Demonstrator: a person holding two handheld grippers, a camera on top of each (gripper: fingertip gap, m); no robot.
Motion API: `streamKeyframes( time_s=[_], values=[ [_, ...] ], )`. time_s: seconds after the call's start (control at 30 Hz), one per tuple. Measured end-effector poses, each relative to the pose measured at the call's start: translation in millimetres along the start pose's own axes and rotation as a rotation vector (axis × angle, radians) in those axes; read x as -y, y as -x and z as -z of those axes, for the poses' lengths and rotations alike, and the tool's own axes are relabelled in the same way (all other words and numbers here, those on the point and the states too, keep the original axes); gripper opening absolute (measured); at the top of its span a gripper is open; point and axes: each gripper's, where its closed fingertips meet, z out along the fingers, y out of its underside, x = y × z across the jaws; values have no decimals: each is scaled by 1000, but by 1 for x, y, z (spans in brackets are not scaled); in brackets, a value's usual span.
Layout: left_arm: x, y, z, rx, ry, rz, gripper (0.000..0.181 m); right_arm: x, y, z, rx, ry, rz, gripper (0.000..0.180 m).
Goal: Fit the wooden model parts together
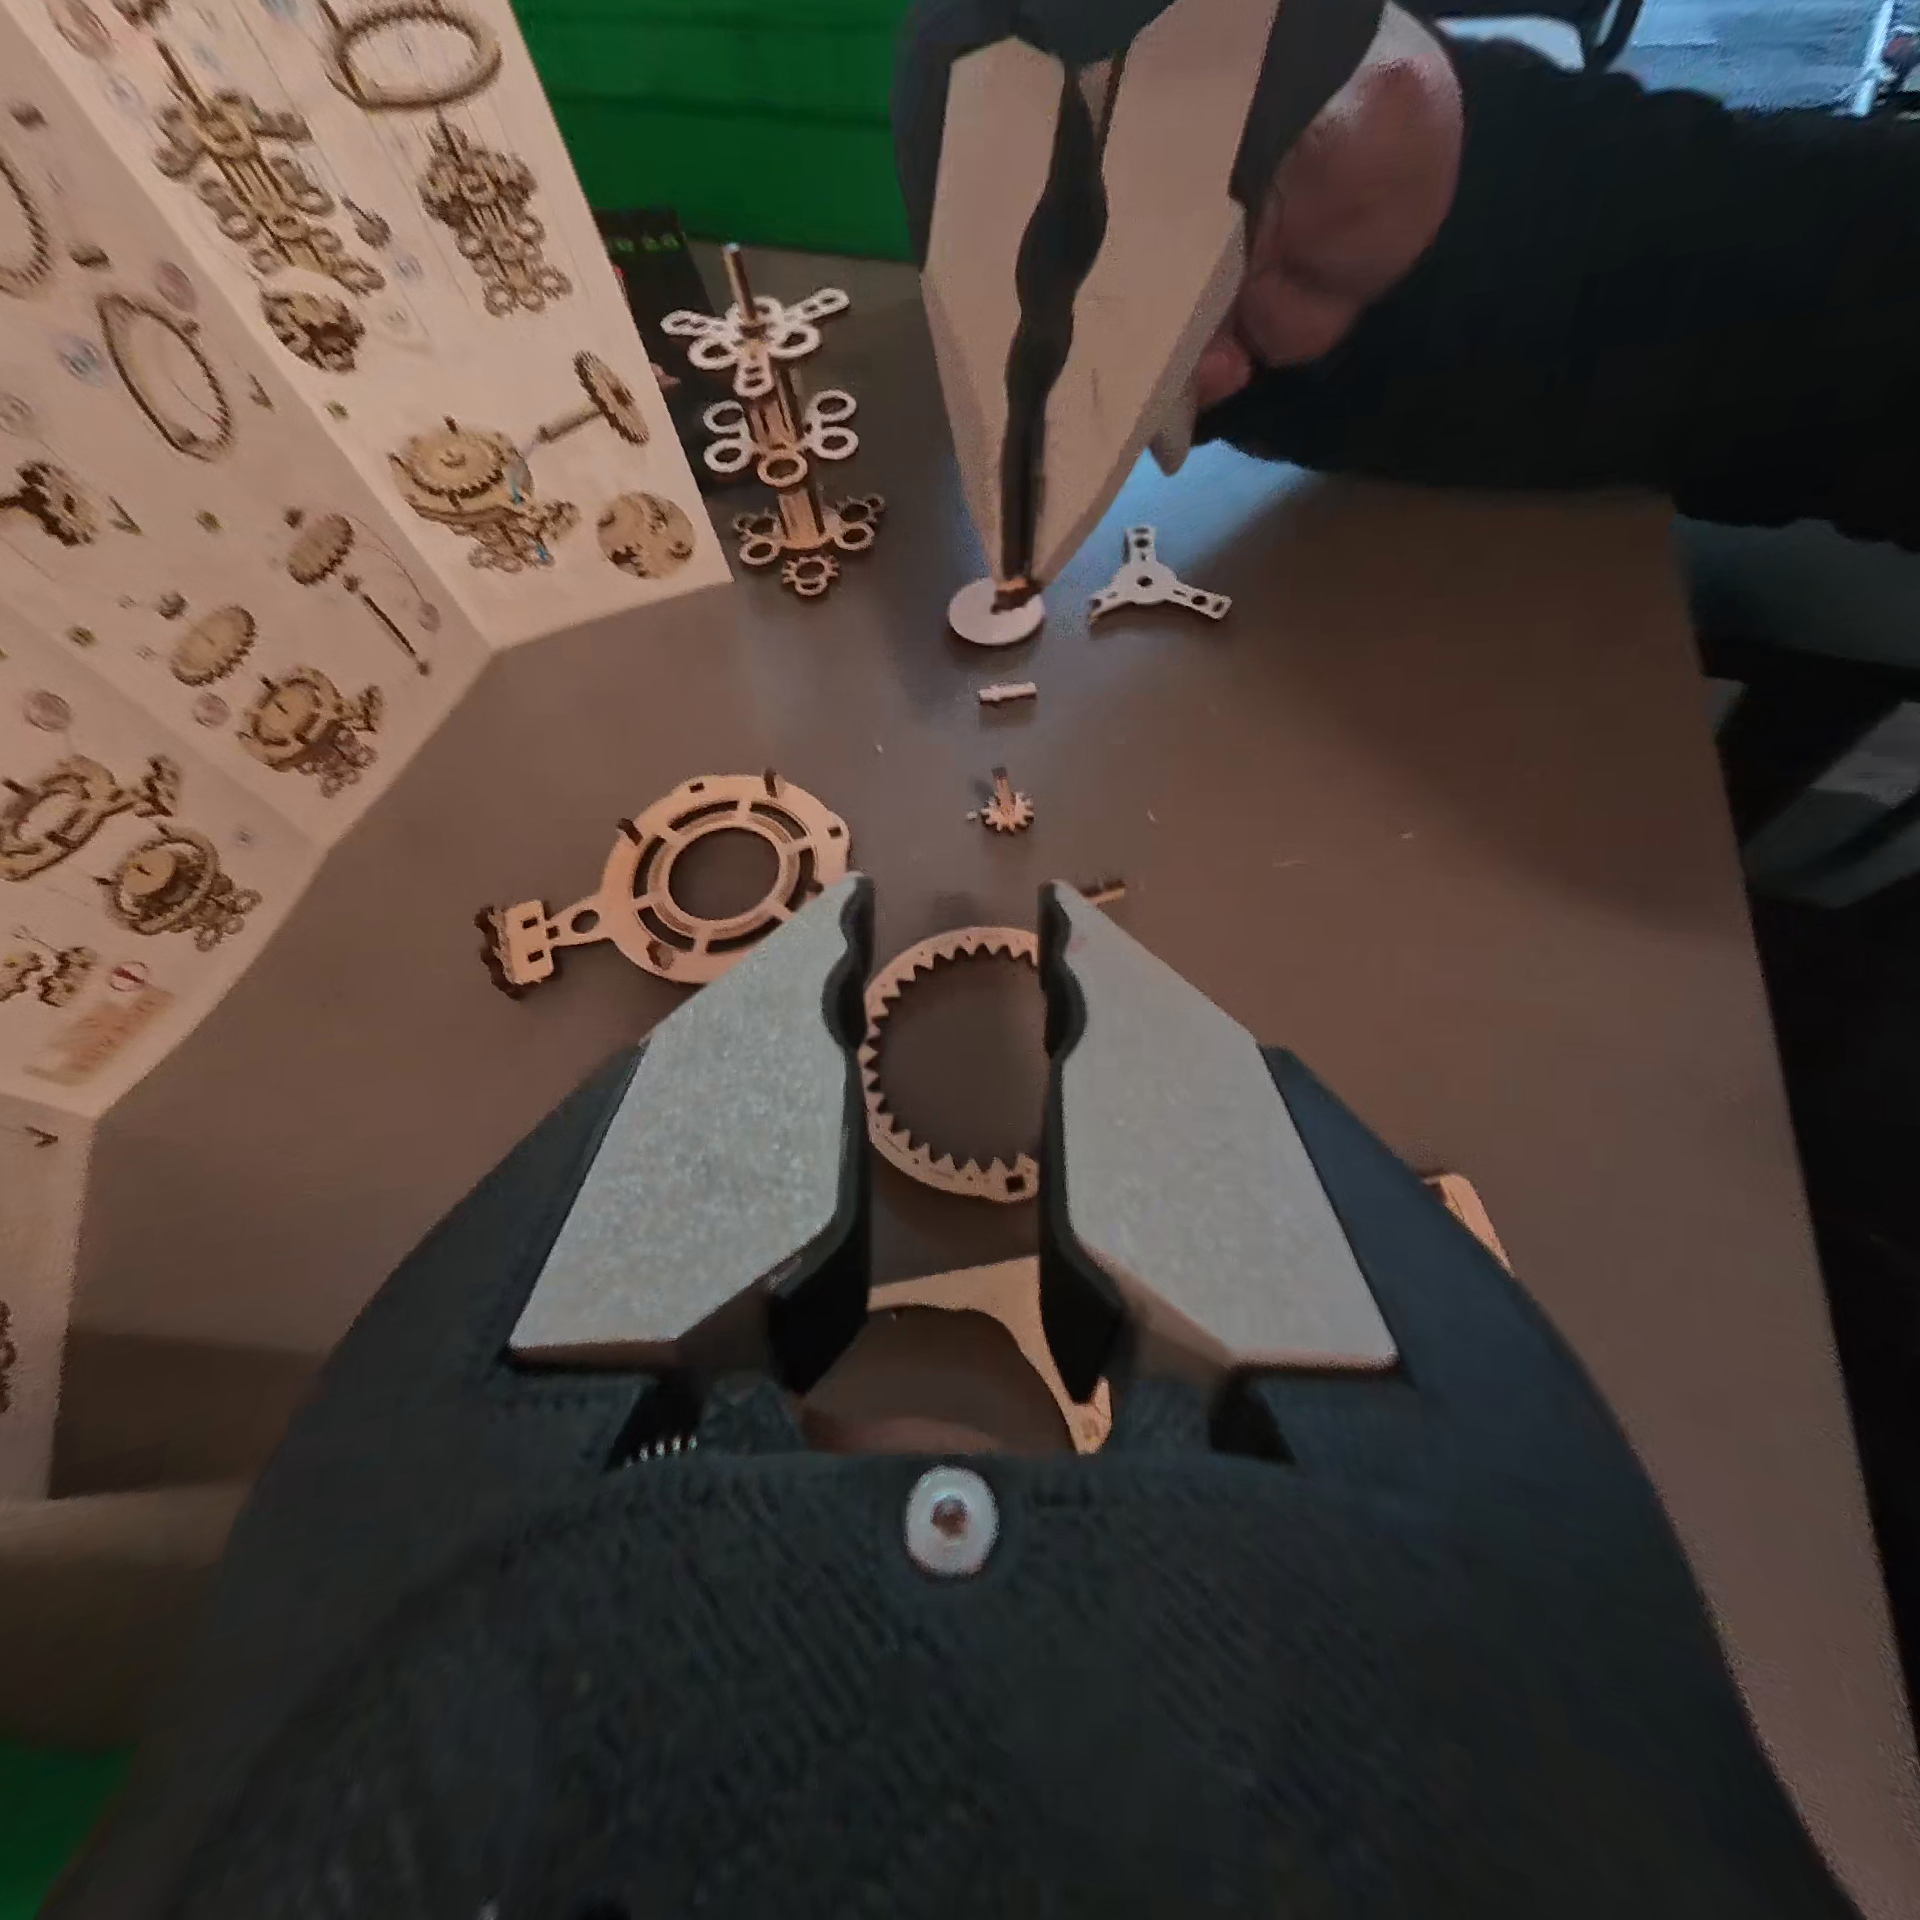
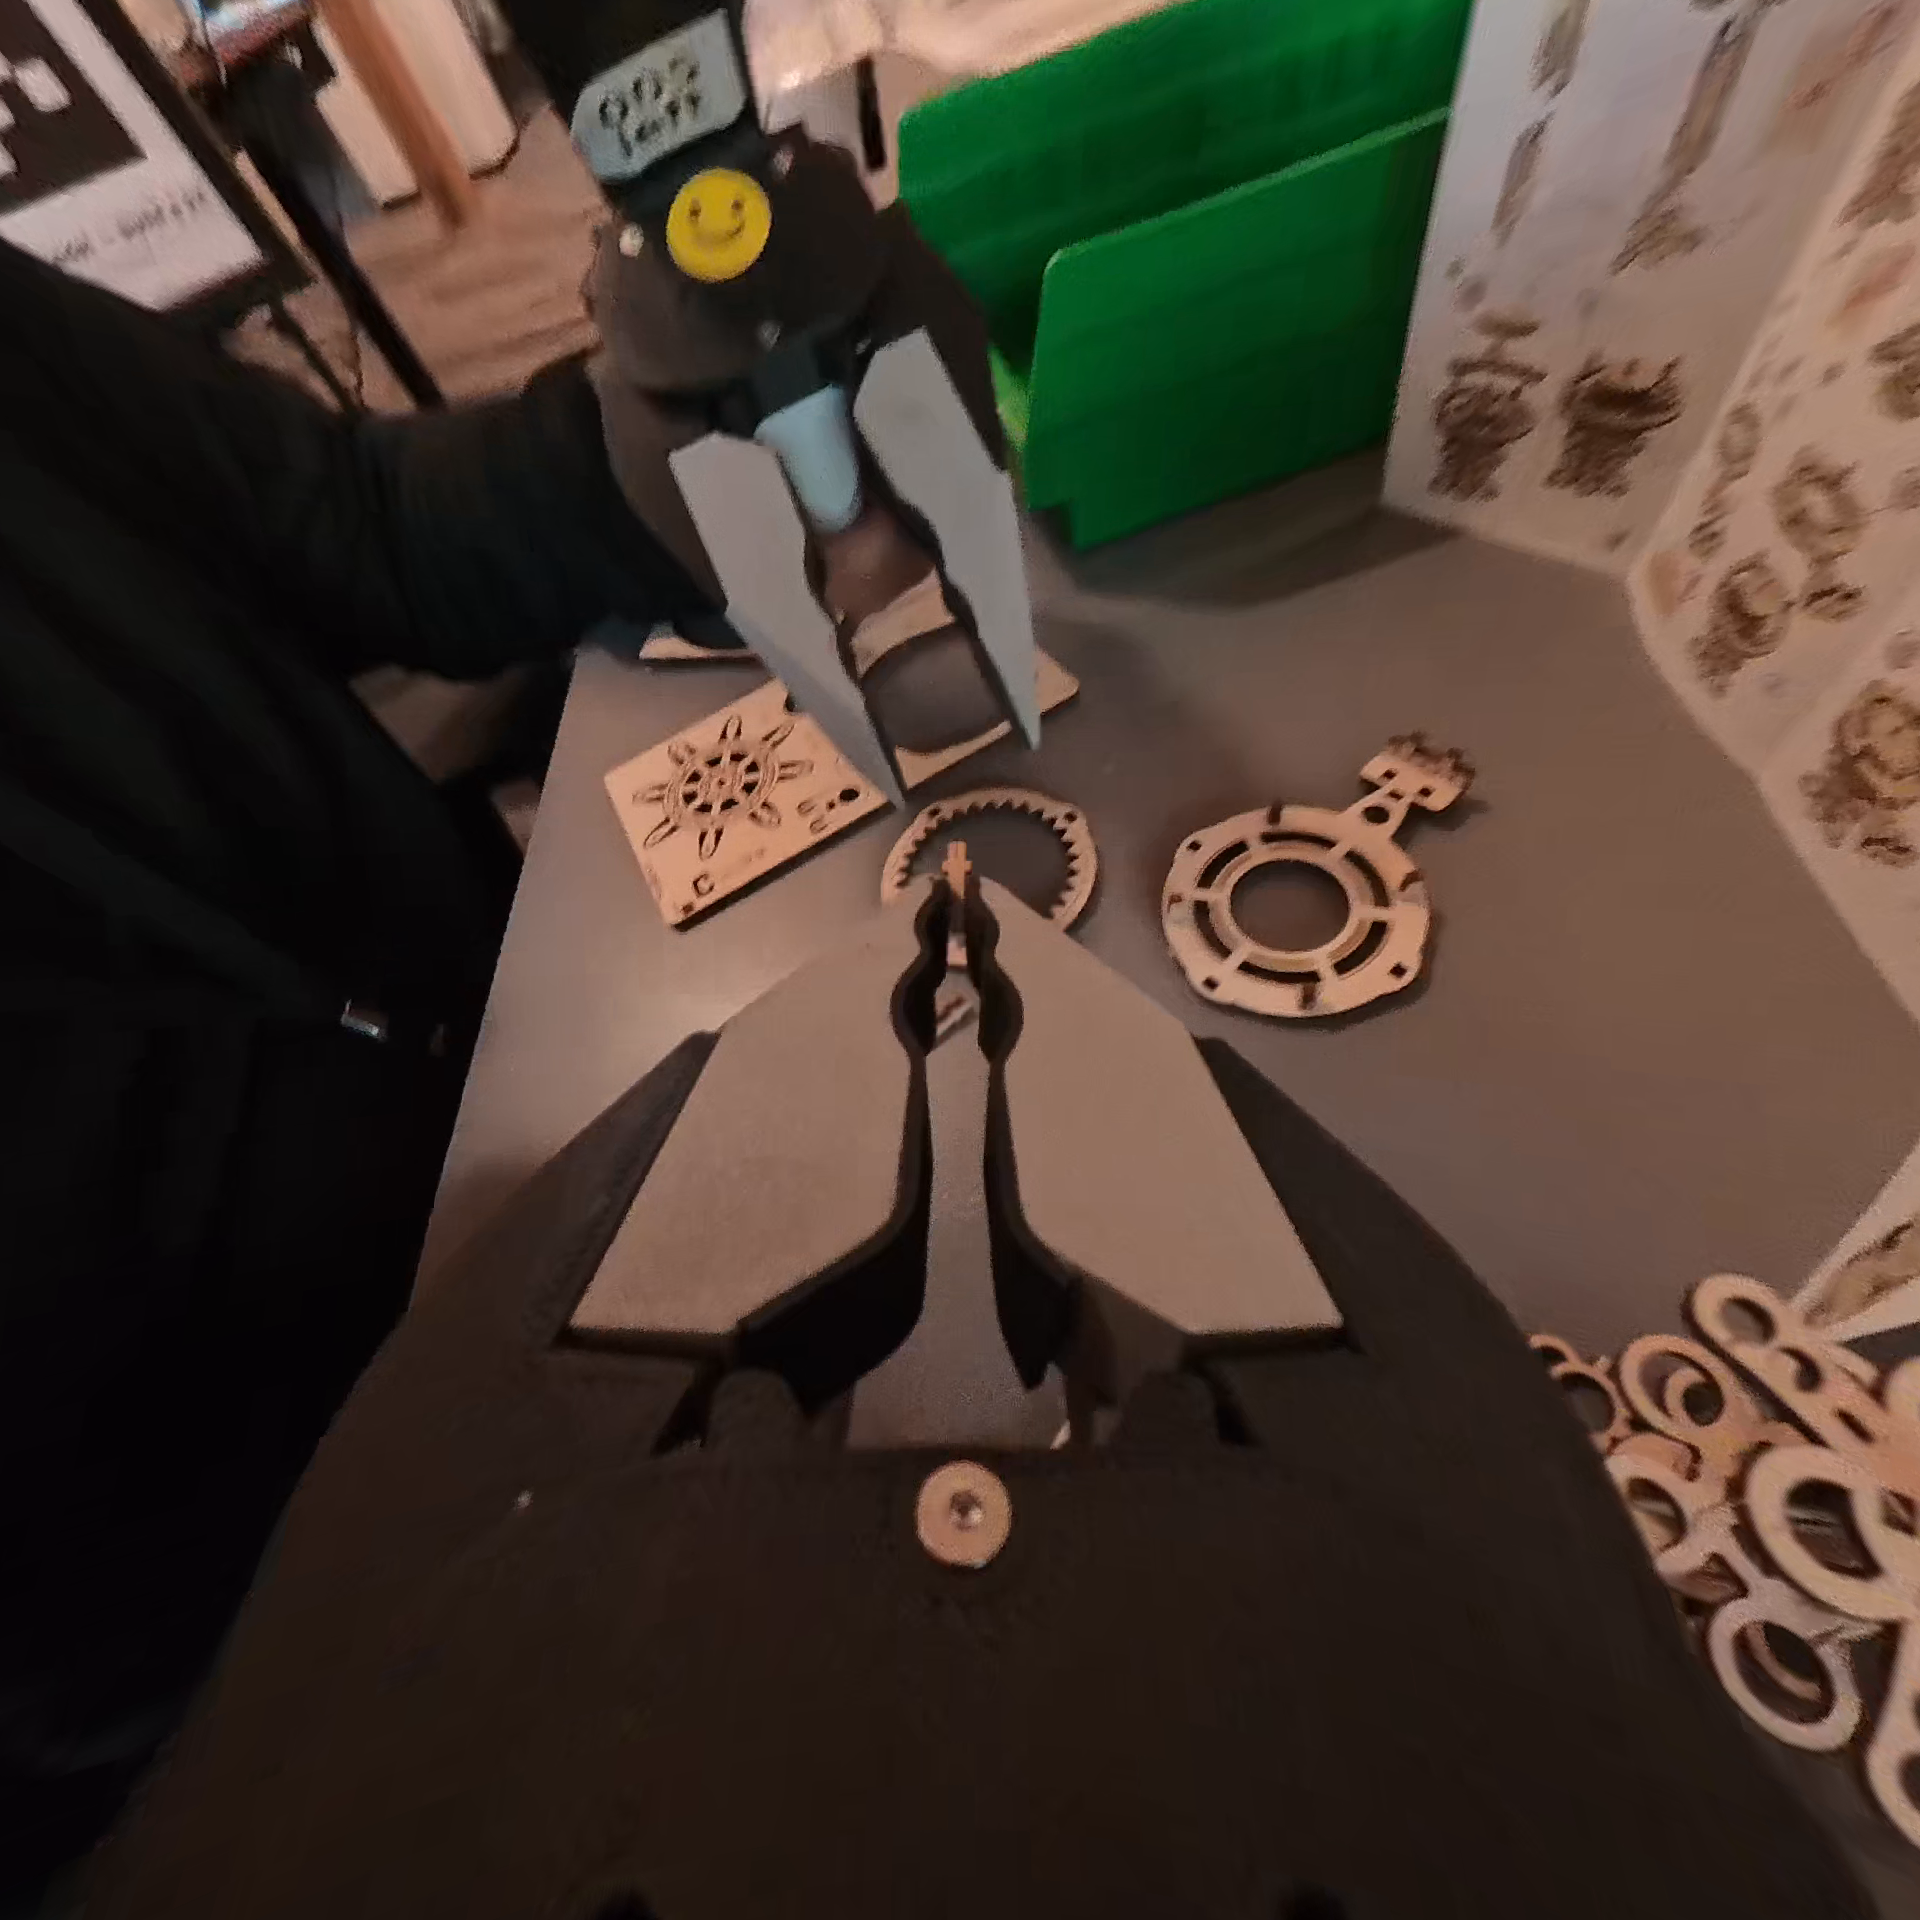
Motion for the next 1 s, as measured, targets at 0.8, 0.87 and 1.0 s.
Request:
streamKeyframes(
  time_s=[0.8, 0.87, 1.0],
  values=[
    [15, 13, 4, 111, -102, -30, 14, 11, -1, -6, -31, -84, 19, 0],
    [16, 15, 5, 145, -102, -69, 13, 12, -2, -6, -30, -91, 6, 0],
    [16, 14, 4, 164, -96, -111, 9, 14, -2, -7, -24, -101, -6, 0]
  ],
)
